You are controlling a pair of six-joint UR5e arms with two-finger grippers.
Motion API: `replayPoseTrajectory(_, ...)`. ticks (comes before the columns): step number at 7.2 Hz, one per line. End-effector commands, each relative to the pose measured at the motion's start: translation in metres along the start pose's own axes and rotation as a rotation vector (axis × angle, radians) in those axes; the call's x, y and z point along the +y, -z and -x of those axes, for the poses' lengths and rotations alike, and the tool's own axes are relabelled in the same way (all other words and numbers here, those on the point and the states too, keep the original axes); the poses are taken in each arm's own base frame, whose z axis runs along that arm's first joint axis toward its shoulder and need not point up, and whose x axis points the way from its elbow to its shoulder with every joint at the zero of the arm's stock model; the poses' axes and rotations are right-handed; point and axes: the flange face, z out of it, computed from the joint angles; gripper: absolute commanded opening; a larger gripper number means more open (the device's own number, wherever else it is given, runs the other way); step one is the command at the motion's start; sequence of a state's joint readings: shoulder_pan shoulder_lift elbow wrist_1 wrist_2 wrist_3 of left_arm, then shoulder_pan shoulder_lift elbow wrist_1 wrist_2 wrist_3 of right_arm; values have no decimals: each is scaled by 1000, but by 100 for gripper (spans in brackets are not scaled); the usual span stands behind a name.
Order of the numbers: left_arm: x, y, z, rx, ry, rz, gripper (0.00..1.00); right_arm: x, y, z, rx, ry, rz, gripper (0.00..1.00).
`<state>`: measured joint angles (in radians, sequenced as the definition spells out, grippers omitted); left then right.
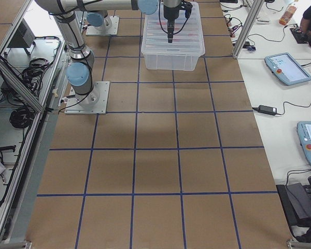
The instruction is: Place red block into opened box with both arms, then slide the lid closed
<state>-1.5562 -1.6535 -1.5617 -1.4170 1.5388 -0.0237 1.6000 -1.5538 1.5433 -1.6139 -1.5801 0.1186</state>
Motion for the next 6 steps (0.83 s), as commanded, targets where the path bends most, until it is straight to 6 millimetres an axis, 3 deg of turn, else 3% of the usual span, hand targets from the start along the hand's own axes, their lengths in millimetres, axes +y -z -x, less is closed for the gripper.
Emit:
replayPoseTrajectory(1, -11, -16, 1, 0, 2, 8, 100, 0, 0, 1, 1, 2, 0, 100)
replayPoseTrajectory(6, -15, -13, 1, -4, 4, -24, 100, -3, -7, 0, 3, 11, 12, 100)
